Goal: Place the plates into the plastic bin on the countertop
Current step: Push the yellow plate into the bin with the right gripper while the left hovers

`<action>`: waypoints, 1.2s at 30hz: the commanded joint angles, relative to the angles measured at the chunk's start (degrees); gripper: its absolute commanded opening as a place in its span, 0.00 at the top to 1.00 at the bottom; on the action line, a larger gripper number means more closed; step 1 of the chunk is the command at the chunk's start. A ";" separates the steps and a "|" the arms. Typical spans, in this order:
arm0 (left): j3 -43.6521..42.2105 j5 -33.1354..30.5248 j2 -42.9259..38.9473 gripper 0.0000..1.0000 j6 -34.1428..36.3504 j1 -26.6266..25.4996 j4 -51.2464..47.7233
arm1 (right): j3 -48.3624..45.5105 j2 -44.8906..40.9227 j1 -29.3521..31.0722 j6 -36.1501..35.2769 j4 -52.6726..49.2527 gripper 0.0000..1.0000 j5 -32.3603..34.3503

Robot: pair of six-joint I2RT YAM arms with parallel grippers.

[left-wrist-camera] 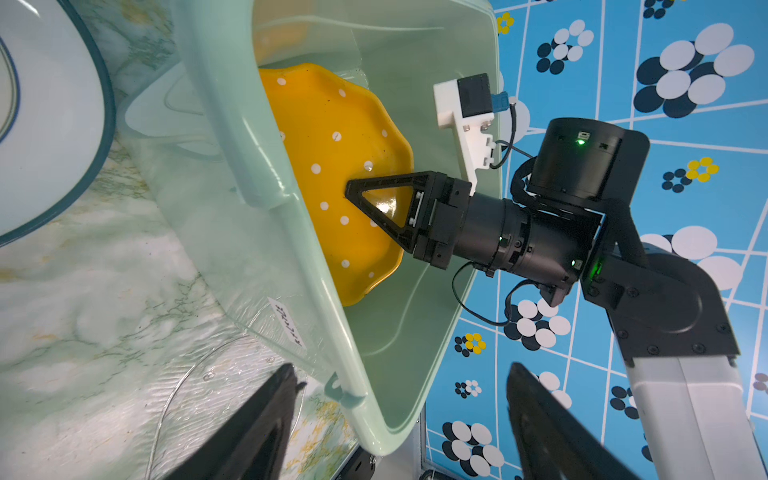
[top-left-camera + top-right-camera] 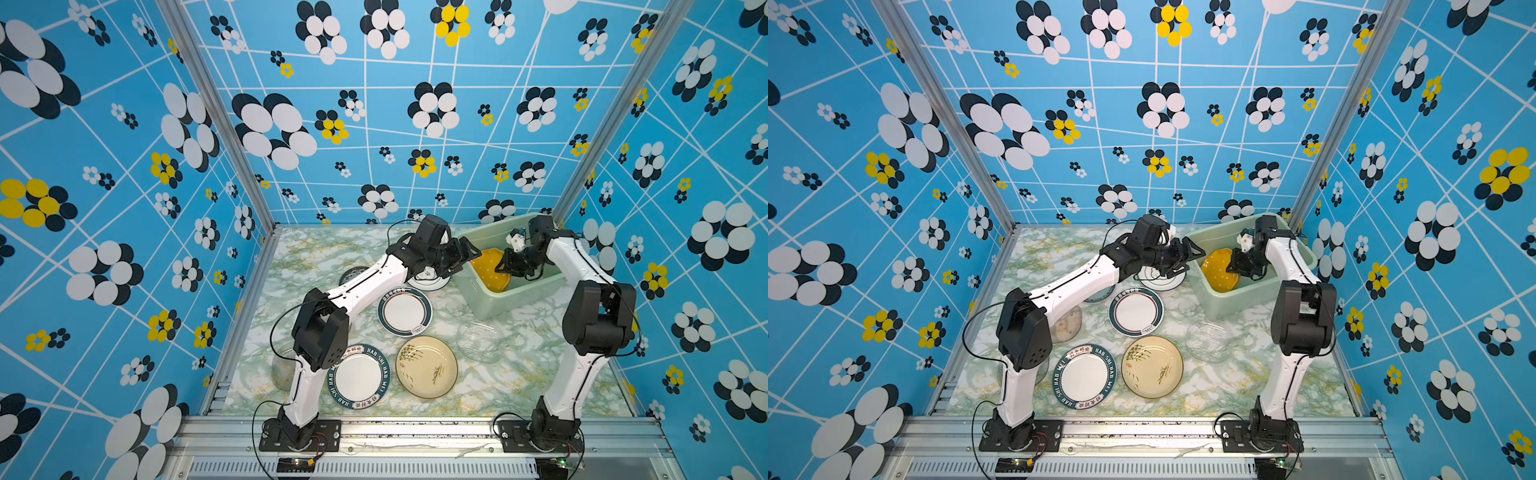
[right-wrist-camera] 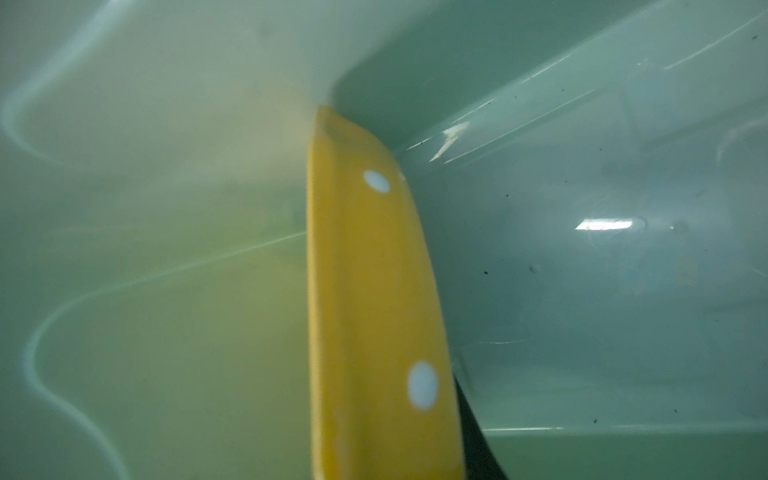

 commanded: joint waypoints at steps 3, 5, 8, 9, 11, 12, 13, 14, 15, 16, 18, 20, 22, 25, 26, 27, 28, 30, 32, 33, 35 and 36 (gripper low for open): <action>3.63 -1.17 3.28 0.29 1.64 -0.71 -3.08 | -5.88 -1.06 0.03 2.19 -0.46 0.93 5.78; 5.00 -1.32 4.24 0.34 2.44 -0.72 -4.17 | -7.06 -1.39 0.03 2.32 -0.23 0.93 5.47; 7.42 -1.60 5.76 0.41 3.83 -0.69 -6.54 | -9.04 -2.06 0.03 2.99 -0.12 0.93 5.43; 8.13 -1.76 6.25 0.43 4.27 -0.61 -7.12 | -10.04 -2.51 0.03 3.47 0.07 0.93 5.59; 9.28 -1.63 6.99 0.45 4.81 -0.45 -7.85 | -12.37 -3.89 0.03 4.46 0.93 0.93 5.56; 9.64 -1.48 7.35 0.46 4.96 -0.34 -7.88 | -13.63 -4.68 0.03 4.99 1.43 0.93 5.48; 9.99 -1.39 7.66 0.48 5.16 -0.29 -7.97 | -14.60 -5.33 -0.02 5.53 1.90 0.93 5.35; 10.32 -1.26 7.99 0.49 5.23 -0.15 -8.07 | -15.83 -6.03 0.03 6.18 2.45 0.93 5.11; 10.66 -1.04 8.28 0.50 5.42 -0.04 -8.22 | -16.95 -6.71 0.02 6.80 3.02 0.93 4.70; 10.88 -1.01 8.57 0.51 5.45 -0.02 -8.48 | -17.91 -7.25 0.03 7.37 3.53 0.93 4.29; 11.01 -0.88 8.94 0.52 5.24 0.05 -8.08 | -20.26 -8.55 0.01 8.74 4.53 0.93 3.77; 11.42 -0.77 9.30 0.52 5.27 0.04 -8.00 | -22.40 -9.80 0.05 10.13 5.56 0.93 3.42; 11.84 -0.62 9.75 0.52 5.45 0.07 -8.00 | -24.45 -10.98 0.12 11.31 6.69 0.92 2.98; 13.07 -0.07 10.77 0.52 5.86 0.05 -8.48 | -26.30 -11.85 0.13 12.44 7.55 0.87 2.88; 13.59 0.12 11.06 0.52 6.12 0.07 -8.85 | -26.31 -11.78 0.12 12.45 7.54 0.84 2.97; 13.98 0.25 11.25 0.52 6.31 0.07 -9.23 | -26.11 -11.35 0.12 12.38 7.29 0.80 3.24; 14.03 0.30 11.34 0.52 6.41 0.04 -9.31 | -25.64 -10.89 0.14 12.26 6.87 0.79 3.52; 14.03 0.38 11.30 0.52 6.59 -0.01 -9.40 | -24.16 -9.42 0.12 12.02 5.82 0.77 4.10; 13.98 0.37 11.16 0.52 6.75 -0.09 -9.41 | -22.93 -8.17 0.12 12.06 5.36 0.76 4.20; 14.04 0.46 11.17 0.51 6.85 -0.08 -9.55 | -22.40 -7.67 0.11 12.12 5.27 0.75 4.29; 13.98 0.52 11.16 0.50 7.19 -0.24 -9.60 | -21.52 -6.81 0.14 12.40 4.96 0.74 4.71; 14.01 0.48 11.14 0.49 7.21 -0.27 -9.66 | -21.29 -6.37 0.12 12.64 4.76 0.73 5.12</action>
